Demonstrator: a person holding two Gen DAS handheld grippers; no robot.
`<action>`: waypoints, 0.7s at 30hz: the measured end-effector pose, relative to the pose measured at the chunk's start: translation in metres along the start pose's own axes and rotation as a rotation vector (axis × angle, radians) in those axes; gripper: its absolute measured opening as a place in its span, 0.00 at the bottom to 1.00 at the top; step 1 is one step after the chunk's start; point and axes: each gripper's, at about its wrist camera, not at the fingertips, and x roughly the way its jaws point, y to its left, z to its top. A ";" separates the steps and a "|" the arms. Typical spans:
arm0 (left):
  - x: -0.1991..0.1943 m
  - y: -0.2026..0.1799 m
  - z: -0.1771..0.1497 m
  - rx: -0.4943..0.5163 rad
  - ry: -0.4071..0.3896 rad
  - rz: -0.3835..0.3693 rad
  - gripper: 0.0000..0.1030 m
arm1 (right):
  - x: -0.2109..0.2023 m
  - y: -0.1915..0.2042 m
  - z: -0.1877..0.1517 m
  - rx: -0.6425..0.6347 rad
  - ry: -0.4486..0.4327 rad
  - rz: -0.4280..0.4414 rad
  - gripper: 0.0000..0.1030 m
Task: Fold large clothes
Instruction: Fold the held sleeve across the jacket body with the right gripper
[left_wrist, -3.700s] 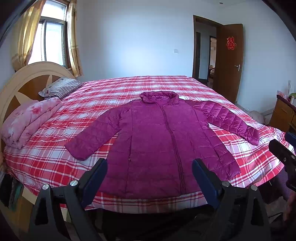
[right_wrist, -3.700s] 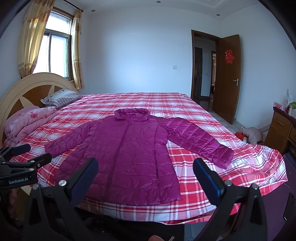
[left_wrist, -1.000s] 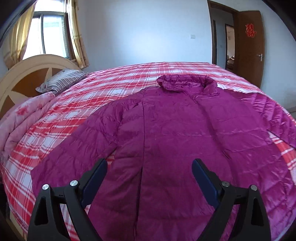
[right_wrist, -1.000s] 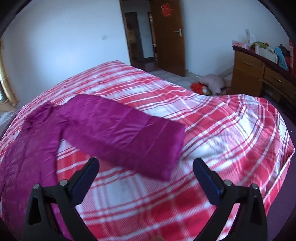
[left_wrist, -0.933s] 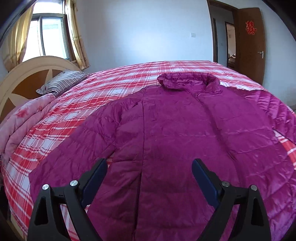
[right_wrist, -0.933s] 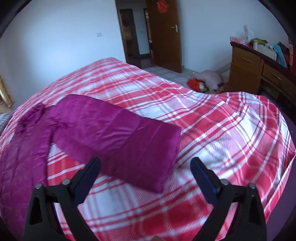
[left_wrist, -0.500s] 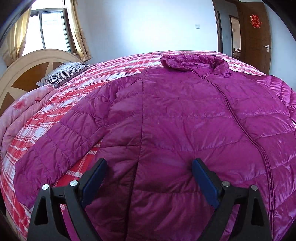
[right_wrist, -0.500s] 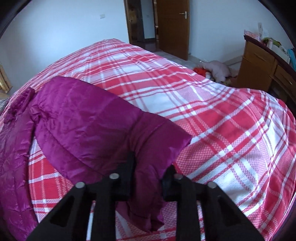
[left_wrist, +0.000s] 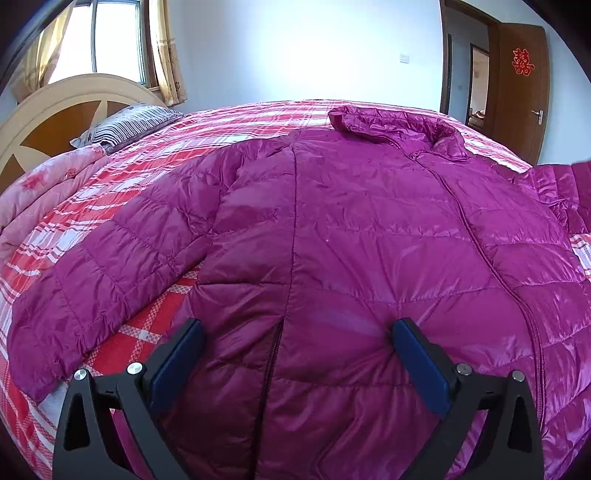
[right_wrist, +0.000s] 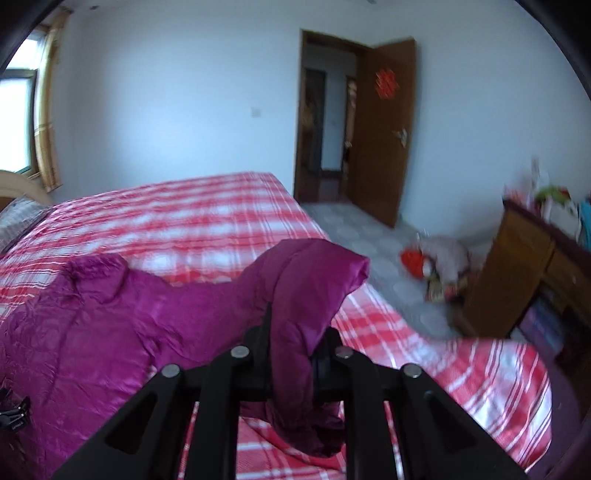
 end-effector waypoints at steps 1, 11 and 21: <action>0.000 0.001 0.000 -0.004 -0.001 -0.004 0.99 | -0.003 0.012 0.008 -0.026 -0.022 0.011 0.15; -0.001 0.005 -0.002 -0.019 -0.006 -0.031 0.99 | -0.035 0.171 0.031 -0.349 -0.129 0.197 0.15; -0.003 0.008 -0.004 -0.023 -0.017 -0.054 0.99 | 0.008 0.307 -0.021 -0.495 -0.026 0.372 0.15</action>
